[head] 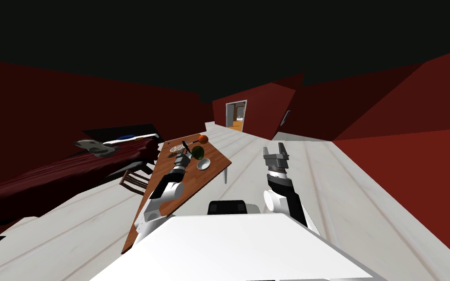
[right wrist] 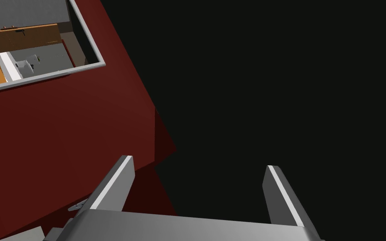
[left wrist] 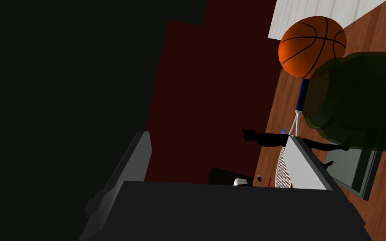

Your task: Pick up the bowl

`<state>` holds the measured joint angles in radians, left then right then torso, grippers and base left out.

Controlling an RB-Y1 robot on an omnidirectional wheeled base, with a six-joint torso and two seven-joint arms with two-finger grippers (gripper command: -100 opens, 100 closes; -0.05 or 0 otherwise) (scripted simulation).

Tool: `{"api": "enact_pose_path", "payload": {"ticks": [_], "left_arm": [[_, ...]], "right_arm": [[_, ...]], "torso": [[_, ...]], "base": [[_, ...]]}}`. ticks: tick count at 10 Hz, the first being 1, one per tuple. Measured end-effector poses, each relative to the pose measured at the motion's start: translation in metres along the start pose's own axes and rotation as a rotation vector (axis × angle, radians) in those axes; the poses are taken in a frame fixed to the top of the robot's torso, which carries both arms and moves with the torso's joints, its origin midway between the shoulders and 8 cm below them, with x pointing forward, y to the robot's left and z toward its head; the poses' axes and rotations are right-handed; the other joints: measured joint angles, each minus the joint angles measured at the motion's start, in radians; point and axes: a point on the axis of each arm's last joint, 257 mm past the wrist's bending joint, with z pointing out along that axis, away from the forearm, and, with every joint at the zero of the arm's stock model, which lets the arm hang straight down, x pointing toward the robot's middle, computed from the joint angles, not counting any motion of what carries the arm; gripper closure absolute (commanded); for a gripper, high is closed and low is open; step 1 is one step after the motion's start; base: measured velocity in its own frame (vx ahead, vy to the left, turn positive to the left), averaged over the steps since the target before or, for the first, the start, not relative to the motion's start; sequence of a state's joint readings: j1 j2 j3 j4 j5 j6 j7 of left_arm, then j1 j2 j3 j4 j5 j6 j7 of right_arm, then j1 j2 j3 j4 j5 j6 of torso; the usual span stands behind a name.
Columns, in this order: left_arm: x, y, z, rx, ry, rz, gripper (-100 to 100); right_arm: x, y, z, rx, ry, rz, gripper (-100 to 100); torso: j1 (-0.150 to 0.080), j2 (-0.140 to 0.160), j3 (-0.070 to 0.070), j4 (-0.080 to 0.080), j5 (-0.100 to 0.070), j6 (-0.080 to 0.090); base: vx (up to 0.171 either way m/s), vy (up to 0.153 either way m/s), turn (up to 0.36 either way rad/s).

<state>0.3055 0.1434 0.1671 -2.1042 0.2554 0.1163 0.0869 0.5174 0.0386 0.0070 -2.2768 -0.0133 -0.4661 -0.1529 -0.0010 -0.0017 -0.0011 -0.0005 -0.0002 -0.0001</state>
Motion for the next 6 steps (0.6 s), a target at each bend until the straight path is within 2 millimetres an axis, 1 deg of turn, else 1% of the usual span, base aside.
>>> {"api": "enact_pose_path", "payload": {"ticks": [1, 6], "left_arm": [[-0.006, 0.012, 0.001, -0.034, -0.007, -0.012, -100], [-0.019, 0.05, 0.01, -0.168, -0.033, -0.06, -100]], "right_arm": [[0.0, 0.0, 0.0, 0.0, 0.0, 0.0, 0], [0.0, 0.0, 0.0, 0.0, 0.0, 0.0, 0]], "torso": [[0.0, 0.0, 0.0, 0.0, 0.0, 0.0], [0.0, 0.0, 0.0, 0.0, 0.0, 0.0]], "base": [[0.015, -0.022, -0.017], [0.021, -0.023, -0.034]]}}
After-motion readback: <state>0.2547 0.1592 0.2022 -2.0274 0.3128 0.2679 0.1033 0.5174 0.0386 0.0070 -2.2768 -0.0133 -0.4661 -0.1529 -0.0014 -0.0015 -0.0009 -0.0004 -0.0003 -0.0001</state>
